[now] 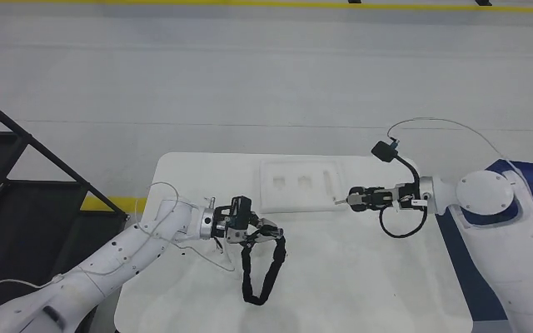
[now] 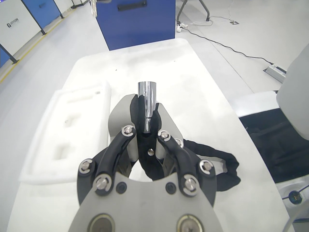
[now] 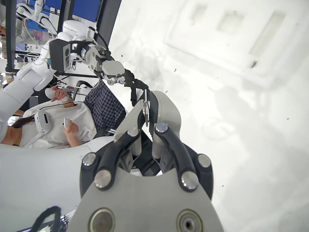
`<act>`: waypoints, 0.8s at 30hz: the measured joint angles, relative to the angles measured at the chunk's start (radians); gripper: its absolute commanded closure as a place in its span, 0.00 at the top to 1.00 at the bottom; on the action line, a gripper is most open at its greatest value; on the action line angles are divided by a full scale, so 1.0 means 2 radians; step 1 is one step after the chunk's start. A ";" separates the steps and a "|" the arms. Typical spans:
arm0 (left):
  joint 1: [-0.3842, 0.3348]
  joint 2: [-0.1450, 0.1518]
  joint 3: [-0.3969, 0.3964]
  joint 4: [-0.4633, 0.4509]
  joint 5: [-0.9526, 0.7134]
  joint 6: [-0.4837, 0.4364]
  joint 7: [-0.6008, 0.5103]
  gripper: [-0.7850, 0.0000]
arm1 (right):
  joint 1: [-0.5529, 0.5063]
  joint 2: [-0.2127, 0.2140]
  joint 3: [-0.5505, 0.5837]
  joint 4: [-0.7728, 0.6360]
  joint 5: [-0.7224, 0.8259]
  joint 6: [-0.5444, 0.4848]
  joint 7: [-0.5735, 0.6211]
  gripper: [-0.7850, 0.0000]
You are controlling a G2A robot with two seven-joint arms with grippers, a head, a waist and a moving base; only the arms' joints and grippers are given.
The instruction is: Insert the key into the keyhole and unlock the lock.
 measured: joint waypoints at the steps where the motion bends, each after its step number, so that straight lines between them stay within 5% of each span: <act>1: -0.002 -0.002 0.000 -0.003 0.002 -0.003 0.004 0.00 | -0.001 0.000 -0.003 -0.003 0.004 0.006 0.003 0.00; 13: -0.041 -0.048 0.029 0.035 -0.002 -0.028 0.033 0.00 | -0.029 0.003 0.001 -0.028 0.072 0.102 -0.010 0.00; 21: -0.072 -0.092 0.051 0.094 -0.023 -0.028 0.068 0.00 | -0.035 0.005 0.007 -0.030 0.077 0.107 -0.020 0.00; 24: -0.073 -0.093 0.052 0.096 -0.023 -0.028 0.069 0.00 | -0.035 0.005 0.007 -0.030 0.077 0.108 -0.020 0.00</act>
